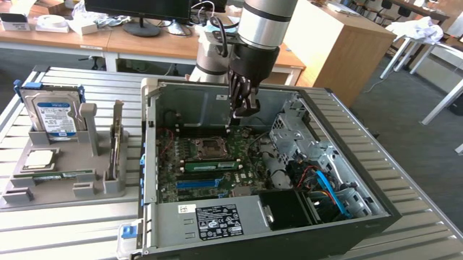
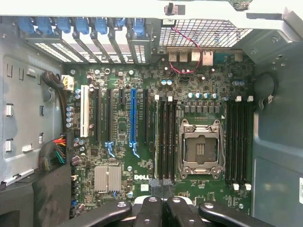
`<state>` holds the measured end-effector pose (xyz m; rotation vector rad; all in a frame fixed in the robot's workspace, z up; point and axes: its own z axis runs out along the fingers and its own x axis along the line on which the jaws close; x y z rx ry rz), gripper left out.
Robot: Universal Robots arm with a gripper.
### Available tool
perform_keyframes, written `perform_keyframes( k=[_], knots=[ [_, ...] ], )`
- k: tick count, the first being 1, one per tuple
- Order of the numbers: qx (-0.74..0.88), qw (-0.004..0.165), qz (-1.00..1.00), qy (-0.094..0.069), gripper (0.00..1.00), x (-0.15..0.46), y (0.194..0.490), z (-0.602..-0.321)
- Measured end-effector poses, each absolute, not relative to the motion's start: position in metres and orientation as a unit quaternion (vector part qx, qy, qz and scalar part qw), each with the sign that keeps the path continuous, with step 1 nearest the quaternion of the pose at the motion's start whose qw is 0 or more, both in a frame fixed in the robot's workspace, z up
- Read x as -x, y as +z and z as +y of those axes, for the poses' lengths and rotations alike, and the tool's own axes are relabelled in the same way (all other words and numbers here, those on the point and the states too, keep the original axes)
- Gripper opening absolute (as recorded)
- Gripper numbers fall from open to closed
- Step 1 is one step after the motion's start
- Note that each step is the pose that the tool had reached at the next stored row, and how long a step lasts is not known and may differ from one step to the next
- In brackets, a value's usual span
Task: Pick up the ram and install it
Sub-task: 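Press down the ram until it locks into place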
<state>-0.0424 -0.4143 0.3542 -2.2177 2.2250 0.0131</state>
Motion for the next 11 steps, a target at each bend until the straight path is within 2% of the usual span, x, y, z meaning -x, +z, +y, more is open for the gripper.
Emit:
perform_keyframes(
  k=[11],
  knots=[
    [0.706, 0.000, 0.708, 0.004, 0.10, 0.0420, 0.3542, -0.4143]
  ],
)
